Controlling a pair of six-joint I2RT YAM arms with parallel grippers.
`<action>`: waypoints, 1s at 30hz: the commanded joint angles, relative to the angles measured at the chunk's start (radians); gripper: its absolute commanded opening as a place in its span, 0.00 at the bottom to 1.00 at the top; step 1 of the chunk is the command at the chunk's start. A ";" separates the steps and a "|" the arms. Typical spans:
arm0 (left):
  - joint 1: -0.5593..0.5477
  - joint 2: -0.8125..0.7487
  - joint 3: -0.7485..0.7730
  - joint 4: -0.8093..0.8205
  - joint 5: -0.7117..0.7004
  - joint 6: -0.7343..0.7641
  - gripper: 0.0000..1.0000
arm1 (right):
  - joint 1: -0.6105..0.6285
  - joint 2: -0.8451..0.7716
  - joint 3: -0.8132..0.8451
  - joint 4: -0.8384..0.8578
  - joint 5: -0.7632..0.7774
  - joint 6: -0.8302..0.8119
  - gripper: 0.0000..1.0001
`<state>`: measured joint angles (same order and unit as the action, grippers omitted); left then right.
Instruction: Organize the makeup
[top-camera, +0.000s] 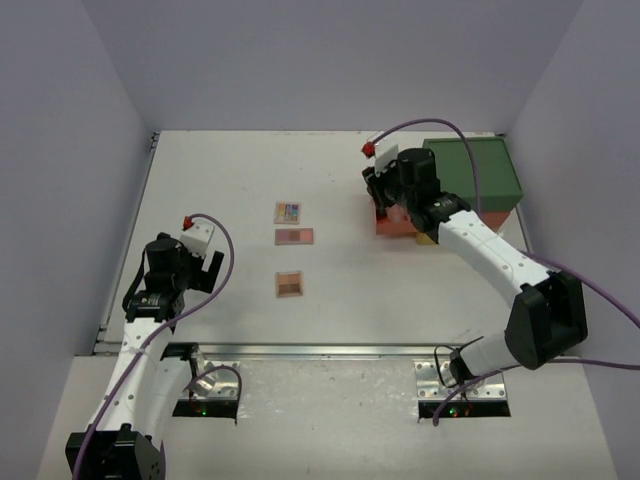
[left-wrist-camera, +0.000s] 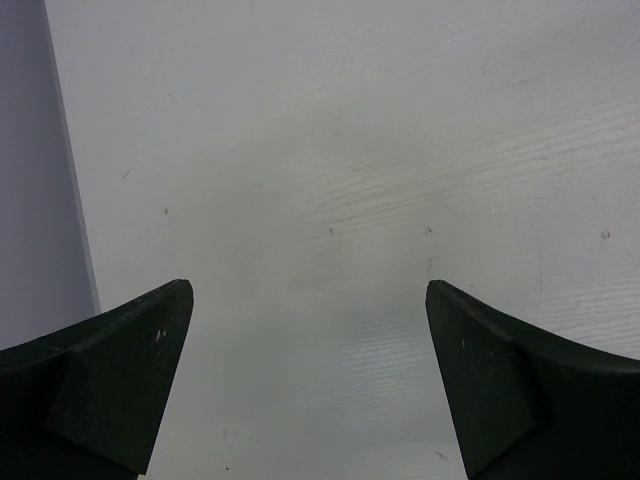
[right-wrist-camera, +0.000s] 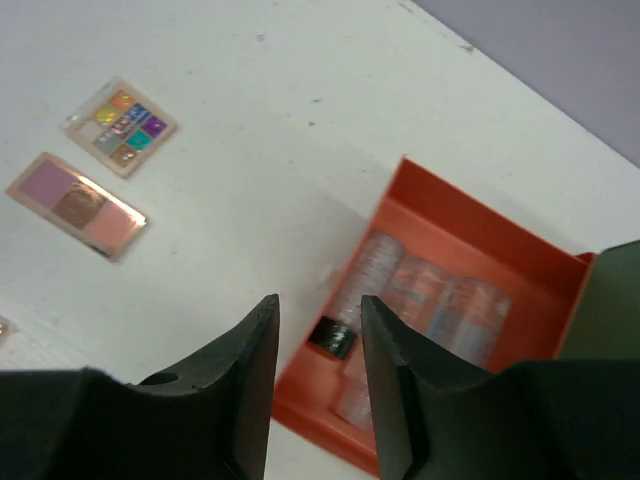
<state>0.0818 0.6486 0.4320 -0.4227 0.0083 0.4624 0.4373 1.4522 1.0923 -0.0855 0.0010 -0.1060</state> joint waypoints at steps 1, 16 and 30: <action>0.009 0.006 0.022 0.045 -0.002 -0.014 1.00 | 0.159 0.047 0.053 -0.057 0.128 0.106 0.37; 0.007 0.006 0.019 0.045 -0.004 -0.013 1.00 | 0.203 0.392 0.223 -0.176 0.615 0.316 0.26; 0.009 0.039 0.025 0.041 -0.004 -0.013 1.00 | 0.165 0.459 0.232 -0.095 0.887 0.122 0.28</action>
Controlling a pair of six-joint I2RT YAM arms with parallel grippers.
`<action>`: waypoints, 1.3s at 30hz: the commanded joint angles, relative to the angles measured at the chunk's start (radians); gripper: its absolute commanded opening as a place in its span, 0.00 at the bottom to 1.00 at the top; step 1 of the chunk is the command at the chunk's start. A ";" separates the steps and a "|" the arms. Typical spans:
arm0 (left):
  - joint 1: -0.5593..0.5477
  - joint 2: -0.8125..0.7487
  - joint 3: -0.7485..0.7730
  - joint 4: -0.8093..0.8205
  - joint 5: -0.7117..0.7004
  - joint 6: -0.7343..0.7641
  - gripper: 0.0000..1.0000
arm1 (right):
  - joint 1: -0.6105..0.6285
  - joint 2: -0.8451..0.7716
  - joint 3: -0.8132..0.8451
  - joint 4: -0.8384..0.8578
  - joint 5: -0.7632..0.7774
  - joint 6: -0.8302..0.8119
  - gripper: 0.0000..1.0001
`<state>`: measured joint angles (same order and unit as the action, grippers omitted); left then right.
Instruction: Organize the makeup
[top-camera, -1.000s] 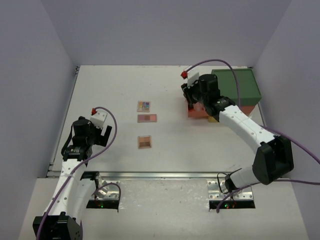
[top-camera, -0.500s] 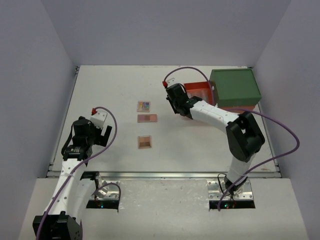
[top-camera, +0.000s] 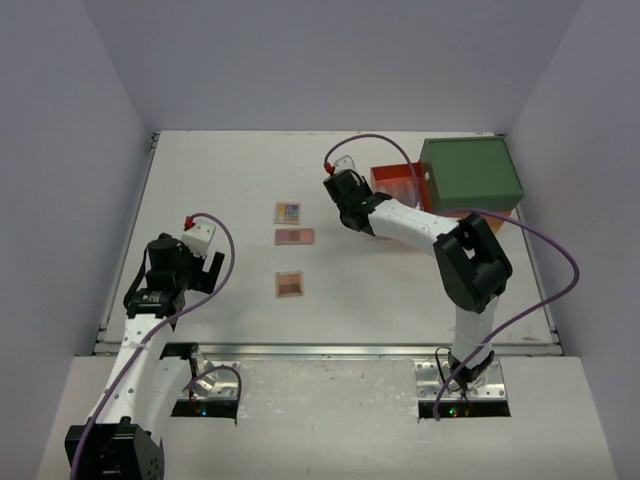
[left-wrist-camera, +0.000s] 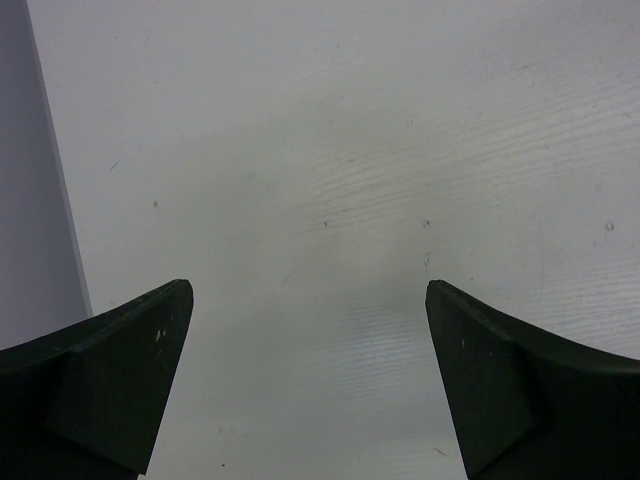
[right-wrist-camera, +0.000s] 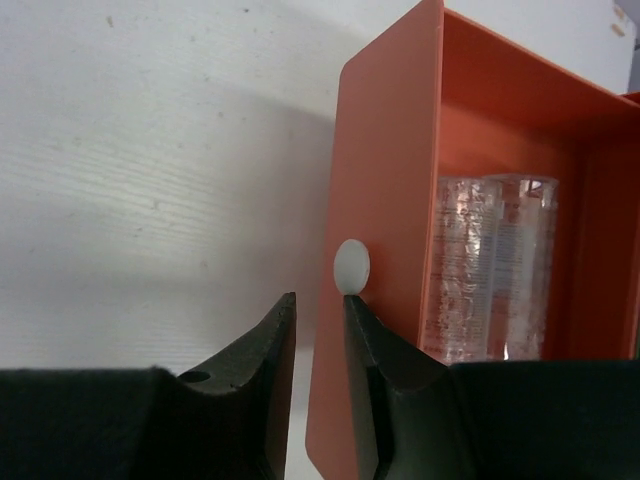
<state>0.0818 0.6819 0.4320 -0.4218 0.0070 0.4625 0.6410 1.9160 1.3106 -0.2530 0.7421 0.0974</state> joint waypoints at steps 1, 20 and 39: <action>0.009 0.008 0.025 0.040 -0.002 -0.013 1.00 | -0.041 -0.005 0.011 0.093 0.151 -0.110 0.28; 0.007 0.085 0.193 -0.059 -0.033 0.120 1.00 | -0.212 0.112 0.042 0.202 0.228 -0.337 0.30; 0.008 0.084 0.214 -0.079 0.024 0.111 1.00 | -0.277 0.037 -0.121 0.230 0.265 -0.348 0.32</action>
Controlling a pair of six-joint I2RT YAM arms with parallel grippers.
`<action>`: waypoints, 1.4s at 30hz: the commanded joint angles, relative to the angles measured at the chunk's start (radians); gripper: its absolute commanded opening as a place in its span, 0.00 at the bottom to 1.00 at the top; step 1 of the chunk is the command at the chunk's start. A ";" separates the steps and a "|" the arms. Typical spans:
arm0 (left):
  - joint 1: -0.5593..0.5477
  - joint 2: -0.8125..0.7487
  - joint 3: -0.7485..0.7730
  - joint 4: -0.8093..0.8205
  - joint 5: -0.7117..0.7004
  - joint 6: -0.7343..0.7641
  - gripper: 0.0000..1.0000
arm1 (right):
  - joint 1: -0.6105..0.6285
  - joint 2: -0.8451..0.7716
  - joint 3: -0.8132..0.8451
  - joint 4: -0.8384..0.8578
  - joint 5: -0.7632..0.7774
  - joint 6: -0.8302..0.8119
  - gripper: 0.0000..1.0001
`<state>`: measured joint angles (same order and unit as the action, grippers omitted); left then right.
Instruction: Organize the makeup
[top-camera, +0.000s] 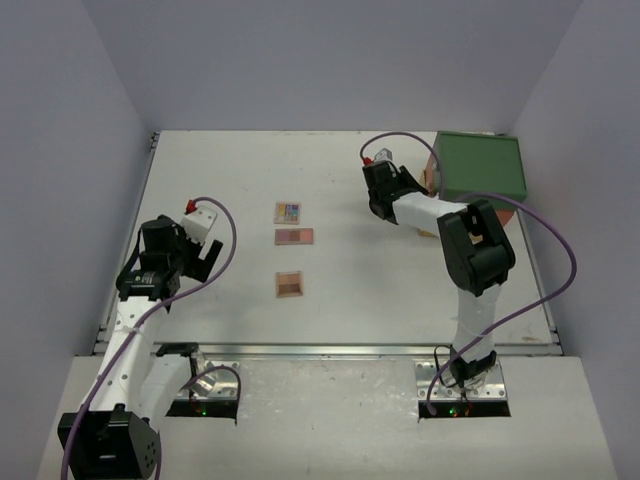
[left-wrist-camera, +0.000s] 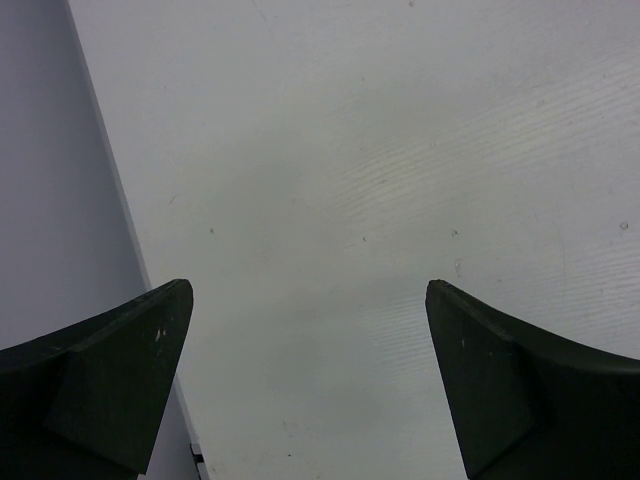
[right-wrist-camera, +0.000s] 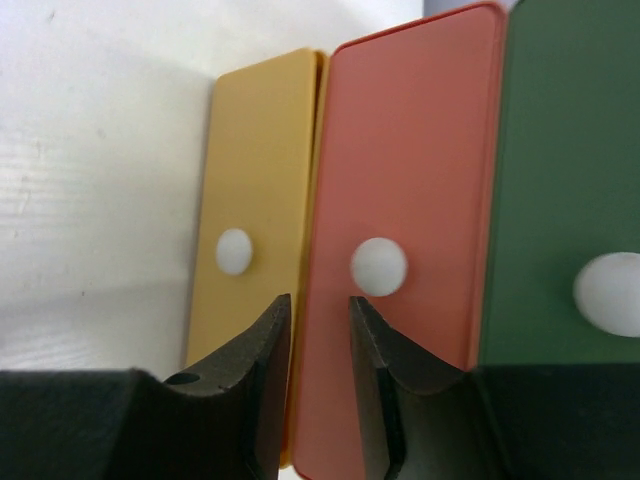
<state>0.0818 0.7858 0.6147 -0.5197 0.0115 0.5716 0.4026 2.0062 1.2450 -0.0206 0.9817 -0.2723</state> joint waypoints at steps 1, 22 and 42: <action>0.008 -0.024 0.031 0.015 0.019 0.004 1.00 | -0.040 -0.055 -0.057 -0.002 0.024 0.019 0.32; 0.009 0.039 0.032 0.074 0.029 -0.011 1.00 | 0.045 0.174 -0.050 0.541 0.133 -0.580 0.33; 0.007 0.030 0.027 0.073 0.069 -0.018 1.00 | 0.020 0.233 -0.087 0.458 0.152 -0.568 0.37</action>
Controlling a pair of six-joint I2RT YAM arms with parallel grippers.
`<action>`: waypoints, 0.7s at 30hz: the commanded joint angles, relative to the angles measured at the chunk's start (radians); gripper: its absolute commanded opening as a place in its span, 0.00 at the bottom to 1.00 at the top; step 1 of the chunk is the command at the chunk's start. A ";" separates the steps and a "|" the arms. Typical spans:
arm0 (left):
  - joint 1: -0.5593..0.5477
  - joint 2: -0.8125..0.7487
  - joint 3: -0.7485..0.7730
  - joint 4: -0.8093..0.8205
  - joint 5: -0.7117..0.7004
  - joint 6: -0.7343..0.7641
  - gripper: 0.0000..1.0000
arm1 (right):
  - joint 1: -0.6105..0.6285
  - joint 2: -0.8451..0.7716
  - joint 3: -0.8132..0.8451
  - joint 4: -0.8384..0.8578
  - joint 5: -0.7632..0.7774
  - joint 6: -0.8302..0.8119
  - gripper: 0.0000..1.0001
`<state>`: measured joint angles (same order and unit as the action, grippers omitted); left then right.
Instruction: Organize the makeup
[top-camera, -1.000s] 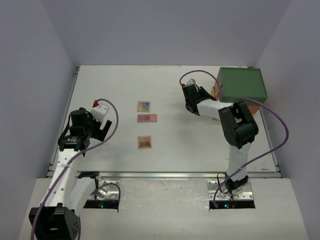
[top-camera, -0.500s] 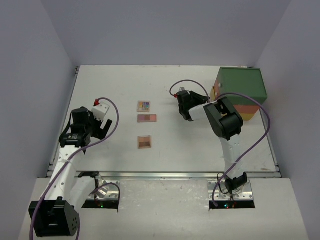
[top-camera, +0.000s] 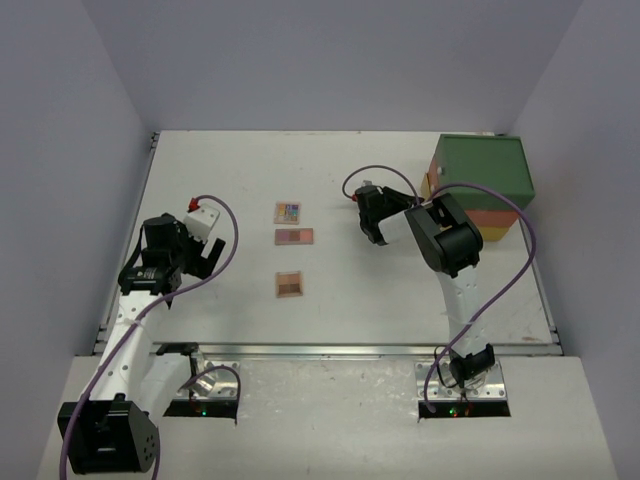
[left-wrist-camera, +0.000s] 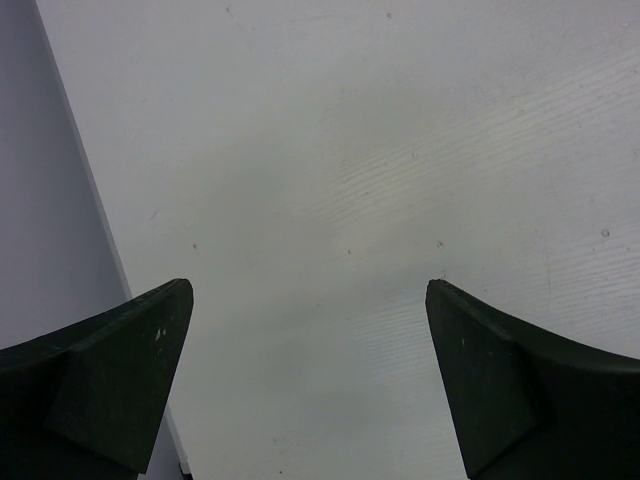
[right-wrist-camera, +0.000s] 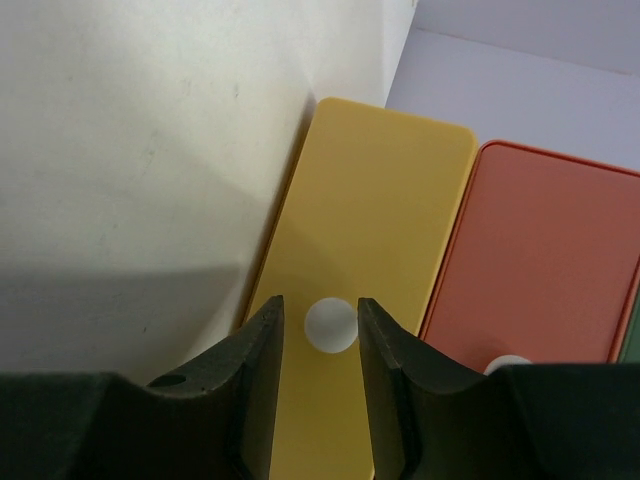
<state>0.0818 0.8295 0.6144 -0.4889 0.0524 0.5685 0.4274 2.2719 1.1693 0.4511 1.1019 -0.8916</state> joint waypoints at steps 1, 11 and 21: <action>0.008 -0.018 0.030 0.034 0.031 -0.014 1.00 | -0.007 -0.030 -0.011 -0.014 0.031 0.051 0.37; 0.008 -0.035 0.036 0.003 0.056 -0.001 1.00 | -0.024 -0.032 -0.030 -0.015 0.033 0.054 0.37; 0.009 -0.032 0.038 0.001 0.063 0.004 1.00 | -0.027 -0.067 -0.048 -0.015 0.029 0.043 0.36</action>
<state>0.0818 0.8097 0.6147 -0.5103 0.0975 0.5682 0.4205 2.2501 1.1313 0.4286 1.0962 -0.8673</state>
